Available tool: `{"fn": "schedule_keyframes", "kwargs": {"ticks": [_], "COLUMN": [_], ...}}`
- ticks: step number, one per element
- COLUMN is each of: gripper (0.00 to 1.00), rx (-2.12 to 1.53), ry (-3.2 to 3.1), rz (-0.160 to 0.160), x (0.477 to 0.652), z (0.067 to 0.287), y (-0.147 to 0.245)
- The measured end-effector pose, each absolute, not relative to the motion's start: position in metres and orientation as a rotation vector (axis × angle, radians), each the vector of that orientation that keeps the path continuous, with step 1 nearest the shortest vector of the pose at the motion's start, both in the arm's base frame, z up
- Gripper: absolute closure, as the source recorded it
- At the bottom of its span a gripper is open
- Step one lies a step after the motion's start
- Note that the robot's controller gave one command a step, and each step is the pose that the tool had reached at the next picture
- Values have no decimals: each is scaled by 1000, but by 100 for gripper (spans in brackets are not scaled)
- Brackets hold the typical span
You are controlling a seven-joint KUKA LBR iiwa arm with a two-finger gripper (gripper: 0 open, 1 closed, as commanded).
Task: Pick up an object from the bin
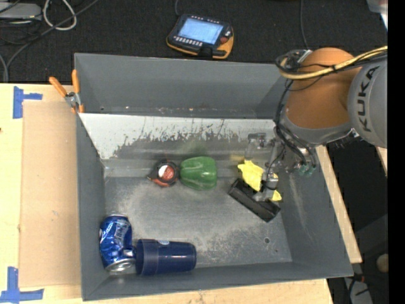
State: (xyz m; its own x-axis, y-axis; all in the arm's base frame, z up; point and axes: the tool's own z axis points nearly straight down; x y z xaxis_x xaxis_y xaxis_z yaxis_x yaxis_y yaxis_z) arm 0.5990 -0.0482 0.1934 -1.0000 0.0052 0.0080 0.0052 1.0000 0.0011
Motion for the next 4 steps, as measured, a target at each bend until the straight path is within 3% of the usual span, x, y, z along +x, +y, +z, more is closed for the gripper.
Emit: {"fn": "schedule_keyframes", "kwargs": {"ticks": [1,2,3,4], "gripper": [0,0,0,0], "rx": [-5,-219,-353,-474], "ry": [-3141,-3123,-3135,-3101], "rz": [-1,-11,-6,-7], "x": [600,616,617,618], "z": [198,70,125,99], "y": [-48,-121,-113,-108]}}
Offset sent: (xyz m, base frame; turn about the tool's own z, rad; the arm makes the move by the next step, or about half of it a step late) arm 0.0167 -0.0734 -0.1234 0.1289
